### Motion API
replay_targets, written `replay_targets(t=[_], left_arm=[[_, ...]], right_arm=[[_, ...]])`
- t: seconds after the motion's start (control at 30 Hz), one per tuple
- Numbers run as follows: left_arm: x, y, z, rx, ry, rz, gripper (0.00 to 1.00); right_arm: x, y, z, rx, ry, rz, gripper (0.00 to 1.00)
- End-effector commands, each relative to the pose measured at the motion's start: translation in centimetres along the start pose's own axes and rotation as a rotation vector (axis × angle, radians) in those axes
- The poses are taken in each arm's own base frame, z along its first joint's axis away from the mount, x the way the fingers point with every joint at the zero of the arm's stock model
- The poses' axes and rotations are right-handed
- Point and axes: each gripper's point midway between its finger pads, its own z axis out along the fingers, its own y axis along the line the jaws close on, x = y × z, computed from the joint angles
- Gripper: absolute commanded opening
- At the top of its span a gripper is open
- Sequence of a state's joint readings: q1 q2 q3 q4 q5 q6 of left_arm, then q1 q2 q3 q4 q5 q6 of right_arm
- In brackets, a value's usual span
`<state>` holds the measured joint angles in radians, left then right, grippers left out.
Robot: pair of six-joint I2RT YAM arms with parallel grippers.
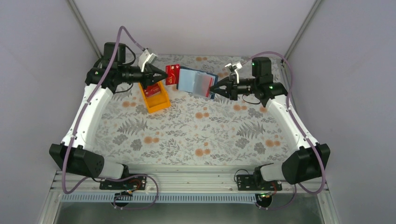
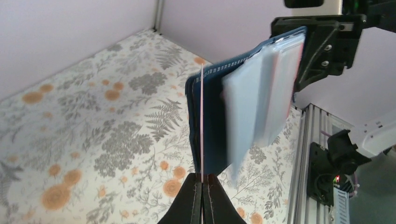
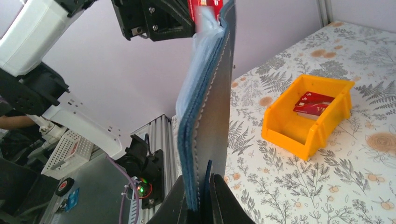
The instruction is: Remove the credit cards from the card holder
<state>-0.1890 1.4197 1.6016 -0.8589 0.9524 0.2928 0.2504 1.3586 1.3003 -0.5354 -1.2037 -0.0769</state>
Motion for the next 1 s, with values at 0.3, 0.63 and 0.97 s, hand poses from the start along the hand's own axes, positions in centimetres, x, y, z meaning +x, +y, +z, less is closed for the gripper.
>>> replay_targets(t=[0.3, 0.63, 0.97], left_arm=[[-1.5, 3.3, -3.6, -0.200, -0.109, -0.187, 0.02], [0.3, 4.1, -4.2, -0.184, -0.131, -0.272, 0.02], [0.0, 3.6, -4.6, -0.155, -0.145, -0.261, 0.02]], right_arm=[[8.2, -6.2, 2.5, 0.014, 0.101, 0.429, 0.04], [20.2, -11.0, 5.4, 0.094, 0.260, 0.711, 0.04], [19.9, -20.3, -3.1, 0.859, 0.255, 0.689, 0.69]])
